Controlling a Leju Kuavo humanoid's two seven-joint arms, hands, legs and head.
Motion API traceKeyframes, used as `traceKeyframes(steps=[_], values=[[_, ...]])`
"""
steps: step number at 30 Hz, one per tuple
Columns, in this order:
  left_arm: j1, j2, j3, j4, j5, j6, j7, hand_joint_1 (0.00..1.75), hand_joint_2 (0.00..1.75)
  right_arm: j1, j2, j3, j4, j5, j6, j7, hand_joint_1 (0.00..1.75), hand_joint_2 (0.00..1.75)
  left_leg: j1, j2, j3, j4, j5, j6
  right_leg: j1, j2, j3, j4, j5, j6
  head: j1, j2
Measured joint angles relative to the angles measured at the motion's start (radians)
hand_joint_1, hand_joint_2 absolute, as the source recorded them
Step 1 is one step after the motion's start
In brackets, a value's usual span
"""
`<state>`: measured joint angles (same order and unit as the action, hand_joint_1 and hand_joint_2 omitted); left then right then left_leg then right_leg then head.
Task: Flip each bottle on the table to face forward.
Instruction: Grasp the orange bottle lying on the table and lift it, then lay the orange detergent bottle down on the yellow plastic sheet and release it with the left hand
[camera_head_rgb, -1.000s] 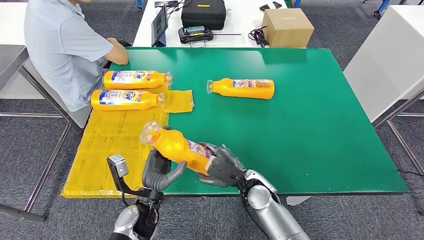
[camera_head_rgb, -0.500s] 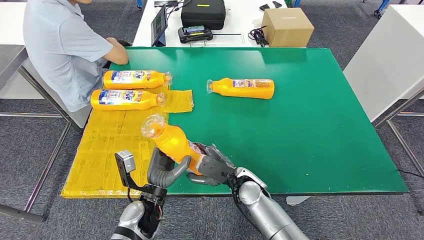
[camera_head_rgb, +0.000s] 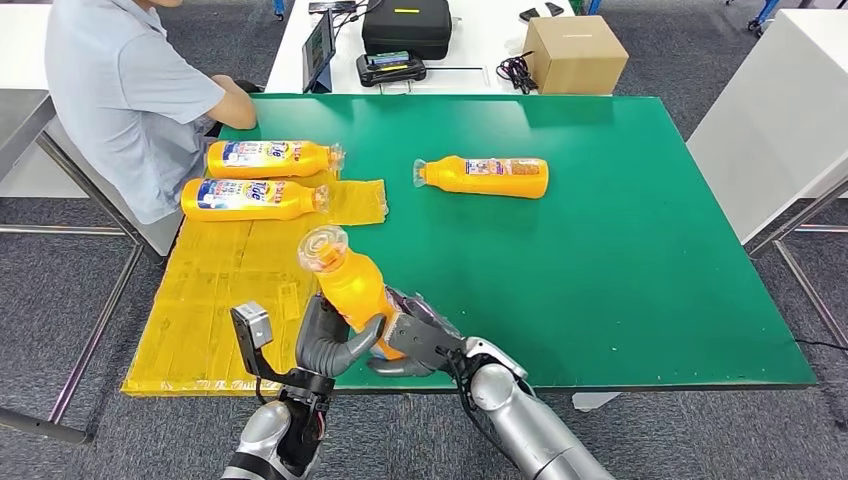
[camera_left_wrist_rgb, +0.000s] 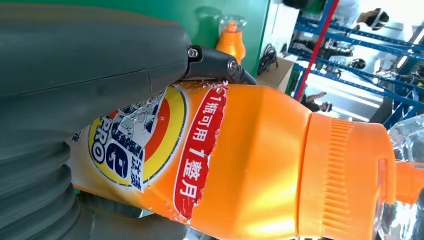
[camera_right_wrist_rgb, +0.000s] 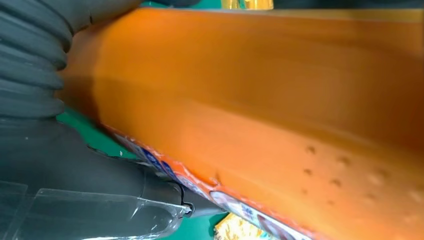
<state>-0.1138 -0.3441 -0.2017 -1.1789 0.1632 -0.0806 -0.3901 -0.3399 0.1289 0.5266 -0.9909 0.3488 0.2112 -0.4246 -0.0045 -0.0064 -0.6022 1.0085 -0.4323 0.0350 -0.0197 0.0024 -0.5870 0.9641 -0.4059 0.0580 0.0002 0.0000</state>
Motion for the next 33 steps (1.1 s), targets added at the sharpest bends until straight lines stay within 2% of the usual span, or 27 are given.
traceKeyframes(steps=[1, 4, 11, 15, 17, 22, 26, 29, 33], values=[[0.002, 0.0, 0.001, -0.01, -0.029, 0.018, -0.001, 1.75, 1.75, 0.002, 0.0, 0.0, 0.001, 0.001, -0.008, 0.002, 0.0, 0.44, 0.0, 0.0, 0.0, 0.0, 0.0, 0.0, 0.0, 0.0, 0.0, 0.0, 0.0, 0.0, 0.0, 0.0], [0.013, 0.0, 0.005, -0.058, -0.178, 0.11, -0.005, 1.75, 1.75, 0.023, 0.0, -0.003, -0.001, 0.032, -0.066, 0.014, 0.0, 1.75, 0.0, 0.0, 0.0, 0.0, 0.0, 0.0, 0.0, 0.0, 0.0, 0.0, 0.0, 0.0, 0.0, 0.0], [0.075, 0.0, 0.017, -0.244, -0.577, 0.297, 0.015, 1.75, 1.75, 0.151, 0.008, -0.055, -0.138, 0.215, -0.204, 0.071, 0.0, 1.75, 0.0, 0.0, -0.003, 0.0, 0.0, 0.0, 0.0, 0.0, -0.003, 0.0, 0.0, 0.0, 0.0, 0.0], [0.089, 0.0, 0.025, -0.335, -0.982, 0.452, 0.054, 1.75, 1.75, 0.204, 0.043, -0.114, -0.235, 0.348, -0.264, 0.089, 0.0, 1.75, 0.0, 0.0, -0.003, 0.0, 0.0, 0.0, 0.0, 0.0, -0.003, 0.0, 0.0, 0.0, 0.0, 0.0], [0.088, 0.0, 0.032, -0.366, -1.142, 0.499, 0.08, 1.75, 1.75, 0.214, 0.064, -0.146, -0.278, 0.38, -0.27, 0.092, 0.0, 1.75, 0.0, 0.0, -0.003, 0.0, 0.0, 0.0, 0.0, 0.0, -0.003, 0.0, 0.0, 0.0, 0.0, 0.0], [0.088, -0.001, 0.046, -0.404, -1.219, 0.523, 0.105, 1.75, 1.75, 0.226, 0.091, -0.19, -0.336, 0.398, -0.271, 0.093, 0.0, 1.75, 0.0, 0.0, -0.002, 0.0, 0.0, 0.0, 0.0, 0.0, -0.003, 0.0, 0.0, 0.0, 0.0, 0.0], [0.078, -0.001, 0.068, -0.396, -1.408, 0.534, 0.19, 1.75, 1.75, 0.238, 0.107, -0.216, -0.368, 0.404, -0.281, 0.057, 0.0, 1.75, 0.0, 0.0, -0.002, 0.0, 0.0, 0.0, 0.0, 0.0, -0.003, 0.0, 0.0, 0.0, 0.0, 0.0], [0.048, 0.002, 0.113, -0.341, -1.549, 0.52, 0.268, 1.75, 1.75, 0.247, 0.116, -0.231, -0.402, 0.397, -0.281, 0.026, 0.0, 1.75, 0.0, 0.0, -0.002, 0.0, 0.0, 0.0, 0.0, 0.0, -0.003, 0.0, 0.0, 0.0, 0.0, 0.0], [0.01, 0.012, 0.17, -0.245, -1.646, 0.51, 0.304, 1.75, 1.75, 0.255, 0.121, -0.242, -0.427, 0.385, -0.272, 0.006, 0.0, 1.75, 0.0, 0.0, -0.002, 0.0, 0.0, 0.0, 0.0, 0.0, -0.003, 0.0, 0.0, 0.0, 0.0, 0.0]])
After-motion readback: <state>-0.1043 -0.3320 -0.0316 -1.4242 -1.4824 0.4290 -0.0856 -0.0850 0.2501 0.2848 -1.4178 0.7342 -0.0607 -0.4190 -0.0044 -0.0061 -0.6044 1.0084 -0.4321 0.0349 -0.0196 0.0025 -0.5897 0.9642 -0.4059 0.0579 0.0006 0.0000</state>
